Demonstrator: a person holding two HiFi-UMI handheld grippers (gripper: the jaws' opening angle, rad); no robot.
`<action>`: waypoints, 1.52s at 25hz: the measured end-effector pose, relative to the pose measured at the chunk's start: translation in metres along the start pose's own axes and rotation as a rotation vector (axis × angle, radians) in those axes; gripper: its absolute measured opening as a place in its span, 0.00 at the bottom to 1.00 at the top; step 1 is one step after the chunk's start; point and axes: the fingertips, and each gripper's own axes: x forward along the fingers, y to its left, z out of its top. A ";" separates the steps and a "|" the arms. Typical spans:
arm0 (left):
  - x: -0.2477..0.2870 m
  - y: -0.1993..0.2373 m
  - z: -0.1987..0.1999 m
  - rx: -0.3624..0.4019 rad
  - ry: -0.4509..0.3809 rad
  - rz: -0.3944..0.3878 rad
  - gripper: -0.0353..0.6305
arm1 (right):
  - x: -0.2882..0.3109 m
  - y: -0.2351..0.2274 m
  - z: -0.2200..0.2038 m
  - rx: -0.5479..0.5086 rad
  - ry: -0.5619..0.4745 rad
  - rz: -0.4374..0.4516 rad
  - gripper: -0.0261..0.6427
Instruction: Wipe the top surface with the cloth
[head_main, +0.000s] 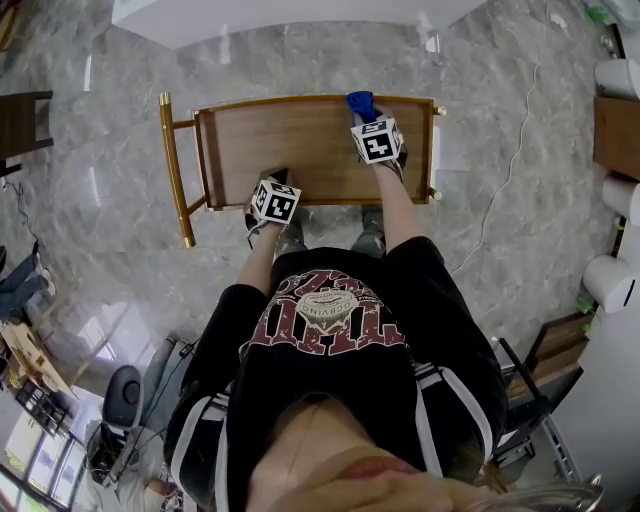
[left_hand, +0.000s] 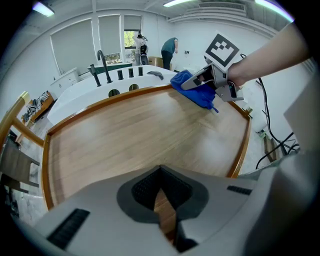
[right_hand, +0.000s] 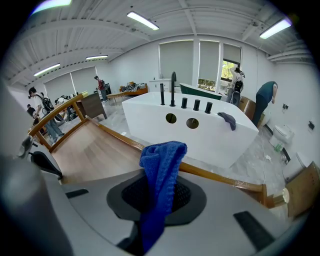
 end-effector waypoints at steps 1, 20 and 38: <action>0.000 0.000 0.000 0.001 0.001 0.001 0.12 | -0.001 -0.003 -0.001 0.002 0.000 -0.004 0.13; -0.001 0.002 0.000 0.003 0.016 0.014 0.12 | -0.028 -0.077 -0.034 0.097 -0.005 -0.124 0.13; 0.003 0.002 -0.003 0.005 0.023 0.026 0.12 | -0.047 -0.122 -0.057 0.094 0.066 -0.248 0.13</action>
